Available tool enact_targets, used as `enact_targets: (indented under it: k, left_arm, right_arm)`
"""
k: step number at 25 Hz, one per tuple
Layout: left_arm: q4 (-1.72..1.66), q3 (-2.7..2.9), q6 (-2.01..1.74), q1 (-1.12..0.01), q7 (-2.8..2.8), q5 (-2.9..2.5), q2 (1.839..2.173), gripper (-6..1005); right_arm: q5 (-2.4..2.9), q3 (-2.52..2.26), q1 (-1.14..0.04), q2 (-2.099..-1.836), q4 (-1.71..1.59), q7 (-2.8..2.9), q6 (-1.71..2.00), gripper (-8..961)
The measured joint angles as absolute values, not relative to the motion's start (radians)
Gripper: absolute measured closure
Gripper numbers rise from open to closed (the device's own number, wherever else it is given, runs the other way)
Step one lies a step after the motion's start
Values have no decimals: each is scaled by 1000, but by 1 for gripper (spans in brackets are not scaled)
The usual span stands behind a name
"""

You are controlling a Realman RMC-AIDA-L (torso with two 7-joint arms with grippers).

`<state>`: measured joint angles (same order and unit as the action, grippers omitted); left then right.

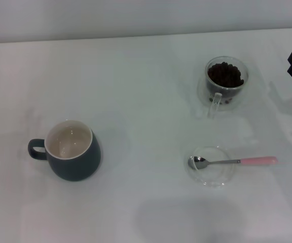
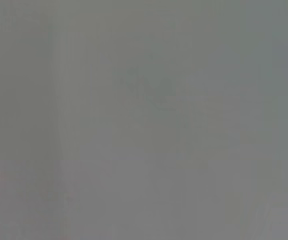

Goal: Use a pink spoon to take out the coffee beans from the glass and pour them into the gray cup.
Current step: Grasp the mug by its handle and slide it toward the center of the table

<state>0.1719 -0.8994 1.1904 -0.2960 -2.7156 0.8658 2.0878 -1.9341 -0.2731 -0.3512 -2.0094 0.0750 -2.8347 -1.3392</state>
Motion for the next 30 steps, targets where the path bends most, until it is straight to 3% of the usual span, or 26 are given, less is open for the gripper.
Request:
enact_targets:
  k: [12, 24, 30]
  left_arm:
    - [173, -888, 1232, -257, -2715, 865, 2088, 113]
    - [111, -798, 1413, -92, -2722, 851, 2083, 115]
    - [30, -673, 1473, -81, -2770, 719, 2078, 117]
  right_arm:
    - [-1937, -265, -366, -2010, 75, -2834, -1334, 112]
    - [-1954, -257, -421, -2012, 36, -2833, -1325, 112]
    - [-1963, -256, -478, -2013, 14, -2833, -1272, 112]
